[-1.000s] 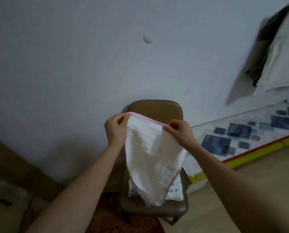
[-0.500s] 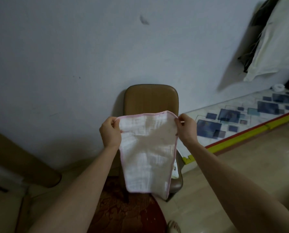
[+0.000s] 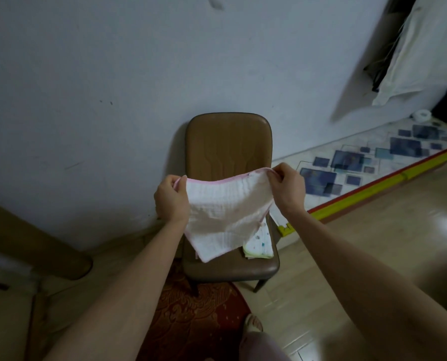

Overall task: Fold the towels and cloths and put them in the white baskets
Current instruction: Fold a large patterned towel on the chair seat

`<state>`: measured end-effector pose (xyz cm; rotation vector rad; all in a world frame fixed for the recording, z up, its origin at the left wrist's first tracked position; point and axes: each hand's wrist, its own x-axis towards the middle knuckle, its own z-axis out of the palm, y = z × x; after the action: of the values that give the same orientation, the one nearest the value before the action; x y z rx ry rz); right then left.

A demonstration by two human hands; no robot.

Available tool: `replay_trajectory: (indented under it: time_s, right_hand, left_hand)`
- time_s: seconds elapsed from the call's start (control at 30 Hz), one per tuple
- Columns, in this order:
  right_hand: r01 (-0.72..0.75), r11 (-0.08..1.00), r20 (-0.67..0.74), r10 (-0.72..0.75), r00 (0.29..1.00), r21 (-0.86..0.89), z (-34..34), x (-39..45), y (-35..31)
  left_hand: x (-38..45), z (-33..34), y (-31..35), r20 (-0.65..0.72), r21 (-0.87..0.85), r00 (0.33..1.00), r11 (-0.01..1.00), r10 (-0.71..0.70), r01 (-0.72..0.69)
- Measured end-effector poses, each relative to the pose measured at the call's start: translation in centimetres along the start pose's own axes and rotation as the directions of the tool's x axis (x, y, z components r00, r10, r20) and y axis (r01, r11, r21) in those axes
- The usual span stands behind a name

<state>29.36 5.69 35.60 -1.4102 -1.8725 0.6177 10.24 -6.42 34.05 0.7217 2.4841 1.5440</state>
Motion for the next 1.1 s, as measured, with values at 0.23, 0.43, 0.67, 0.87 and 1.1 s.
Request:
replay_trajectory:
  time_s: [0.23, 0.43, 0.67, 0.87, 1.1]
  right_hand:
    - [-0.004, 0.997, -0.021, 0.002, 1.0, -0.072, 0.9, 2.6, -0.9]
    - [-0.058, 0.998, 0.013, 0.058, 0.998, 0.019, 3.3, 7.1, 1.3]
    - [-0.126, 0.992, 0.007, 0.126, 0.992, -0.026, 9.2, 15.0, 5.8]
    - [-0.331, 0.916, 0.174, 0.296, 0.939, 0.228, 15.6, 21.8, 9.9]
    - [-0.633, 0.697, 0.282, 0.567, 0.774, 0.336, 23.6, 25.5, 14.7]
  left_hand:
    - [1.4, 2.6, 1.8, 0.03, 0.0, 0.999, 0.999, 0.045, -0.045]
    - [3.9, 6.5, 0.6, -0.013, 0.038, 1.0, 0.999, 0.004, -0.004]
    - [10.1, 13.4, -2.1, 0.035, -0.053, 0.992, 0.991, -0.119, 0.121]
    - [14.6, 20.8, -4.1, 0.088, -0.393, 0.884, 0.799, -0.46, 0.455]
    - [19.1, 25.9, -10.3, 0.108, -0.445, 0.76, 0.653, -0.641, 0.613]
